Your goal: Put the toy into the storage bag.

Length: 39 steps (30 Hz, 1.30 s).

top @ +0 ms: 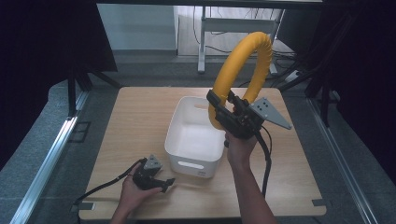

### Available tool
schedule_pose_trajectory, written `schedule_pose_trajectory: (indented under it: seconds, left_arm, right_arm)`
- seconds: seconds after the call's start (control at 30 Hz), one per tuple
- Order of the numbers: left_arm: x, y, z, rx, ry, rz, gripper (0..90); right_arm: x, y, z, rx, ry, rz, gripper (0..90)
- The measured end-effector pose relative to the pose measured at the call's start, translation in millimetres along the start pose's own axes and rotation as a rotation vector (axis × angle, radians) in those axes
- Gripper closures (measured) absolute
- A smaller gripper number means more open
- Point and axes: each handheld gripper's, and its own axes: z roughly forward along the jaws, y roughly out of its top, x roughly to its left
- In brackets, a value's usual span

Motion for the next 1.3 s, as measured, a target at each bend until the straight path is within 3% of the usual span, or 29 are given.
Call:
schedule_pose_trajectory:
  seconds: [0.47, 1.3]
  left_arm:
    - [0.3, 0.3, -0.9, -0.004, 0.002, 0.001, 22.1]
    - [0.2, 0.4, -1.9, -0.009, -0.001, -0.002, 21.9]
  right_arm:
    - [13.0, -7.3, 16.0, 0.003, 0.024, 0.019, 49.6]
    - [37.1, -36.4, 41.9, 0.040, 0.061, 0.054, 49.5]
